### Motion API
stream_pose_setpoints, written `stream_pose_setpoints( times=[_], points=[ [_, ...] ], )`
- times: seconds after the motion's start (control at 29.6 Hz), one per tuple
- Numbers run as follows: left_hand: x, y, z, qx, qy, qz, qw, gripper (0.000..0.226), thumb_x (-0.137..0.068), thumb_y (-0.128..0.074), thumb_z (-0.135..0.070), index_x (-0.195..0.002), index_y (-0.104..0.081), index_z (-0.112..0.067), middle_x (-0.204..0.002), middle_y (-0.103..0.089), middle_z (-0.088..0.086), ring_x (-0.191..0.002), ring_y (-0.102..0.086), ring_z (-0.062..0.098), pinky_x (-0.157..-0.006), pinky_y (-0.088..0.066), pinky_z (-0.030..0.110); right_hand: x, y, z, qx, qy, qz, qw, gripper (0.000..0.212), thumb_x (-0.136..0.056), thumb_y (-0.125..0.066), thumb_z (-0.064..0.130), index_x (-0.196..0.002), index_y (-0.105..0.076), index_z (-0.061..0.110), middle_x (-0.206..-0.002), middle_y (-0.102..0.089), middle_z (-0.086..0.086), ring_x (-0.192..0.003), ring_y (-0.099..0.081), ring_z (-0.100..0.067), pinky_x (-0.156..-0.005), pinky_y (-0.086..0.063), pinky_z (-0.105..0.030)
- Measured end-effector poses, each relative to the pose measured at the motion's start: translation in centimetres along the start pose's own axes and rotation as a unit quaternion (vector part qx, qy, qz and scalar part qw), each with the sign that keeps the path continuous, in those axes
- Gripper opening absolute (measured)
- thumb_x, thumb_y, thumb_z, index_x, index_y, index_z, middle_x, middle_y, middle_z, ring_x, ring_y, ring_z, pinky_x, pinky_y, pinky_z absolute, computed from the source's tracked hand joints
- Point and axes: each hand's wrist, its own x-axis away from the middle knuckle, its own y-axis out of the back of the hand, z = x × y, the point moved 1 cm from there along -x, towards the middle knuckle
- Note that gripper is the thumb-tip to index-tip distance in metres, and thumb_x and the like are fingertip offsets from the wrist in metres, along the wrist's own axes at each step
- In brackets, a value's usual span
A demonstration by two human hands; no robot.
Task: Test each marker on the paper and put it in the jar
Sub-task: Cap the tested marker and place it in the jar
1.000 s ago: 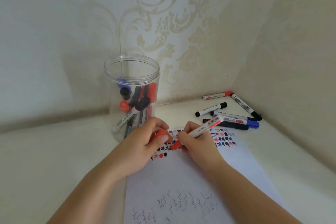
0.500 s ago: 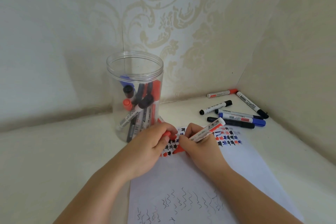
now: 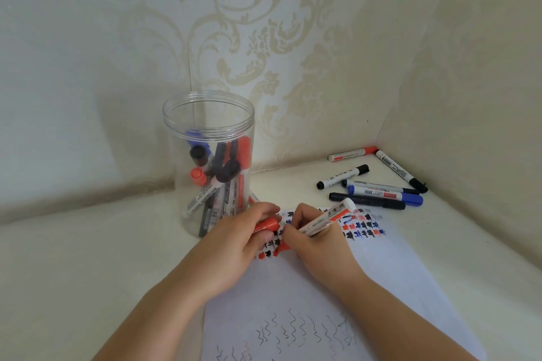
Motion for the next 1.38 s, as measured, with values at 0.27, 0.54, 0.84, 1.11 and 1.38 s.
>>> stream_pose_setpoints(
  times=[0.27,0.54,0.84,1.11,1.38],
  points=[
    [0.4,0.0,-0.8,0.036,-0.021,-0.007,0.999,0.027,-0.089,-0.049,-0.03,-0.116,-0.047,-0.035,-0.108,-0.058,-0.03,-0.099,-0.054,-0.013,-0.081,-0.043,0.006,0.5,1.8,0.7,-0.158,-0.046,-0.051,0.985,0.033,-0.083,-0.05,-0.004,-0.056,-0.039,0.012,-0.043,-0.041,0.003,-0.039,-0.03,-0.008,-0.039,-0.026,-0.016],
    [0.2,0.5,-1.7,0.103,-0.024,-0.01,0.994,0.022,-0.087,-0.054,-0.023,-0.097,-0.046,-0.041,-0.105,-0.053,-0.039,-0.084,-0.063,-0.004,-0.071,-0.047,0.007,0.2,2.3,1.7,-0.293,-0.052,-0.056,0.953,0.036,-0.088,-0.045,-0.002,-0.057,-0.035,0.012,-0.043,-0.034,-0.001,-0.041,-0.02,-0.012,-0.044,-0.013,-0.027],
    [0.3,-0.6,-1.2,0.075,-0.03,0.005,0.997,0.021,-0.087,-0.057,-0.025,-0.096,-0.047,-0.041,-0.097,-0.063,-0.027,-0.075,-0.063,0.001,-0.069,-0.048,0.014,1.0,1.0,1.7,-0.198,-0.052,0.0,0.979,0.03,-0.088,-0.053,0.001,-0.06,-0.045,0.01,-0.043,-0.044,0.001,-0.039,-0.037,-0.009,-0.039,-0.026,-0.017],
    [0.1,-0.7,-1.0,0.006,-0.042,-0.035,0.998,0.009,-0.084,-0.041,-0.055,-0.086,-0.049,-0.05,-0.084,-0.06,-0.031,-0.072,-0.06,-0.004,-0.061,-0.046,0.014,0.7,1.9,2.0,-0.091,-0.122,0.006,0.988,0.046,-0.092,-0.043,0.038,-0.059,-0.05,0.007,-0.046,-0.046,-0.004,-0.038,-0.033,-0.009,-0.046,-0.029,-0.02],
    [0.6,-2.4,-1.4,-0.025,-0.11,-0.051,0.992,0.056,-0.074,-0.011,-0.076,-0.089,-0.045,-0.034,-0.058,-0.048,-0.013,-0.059,-0.05,0.006,-0.053,-0.034,0.023,2.1,1.1,3.6,-0.181,-0.111,-0.047,0.976,0.046,-0.089,-0.046,0.013,-0.048,-0.027,0.016,-0.041,-0.023,0.003,-0.04,-0.018,-0.011,-0.038,-0.022,-0.018]
  ],
)
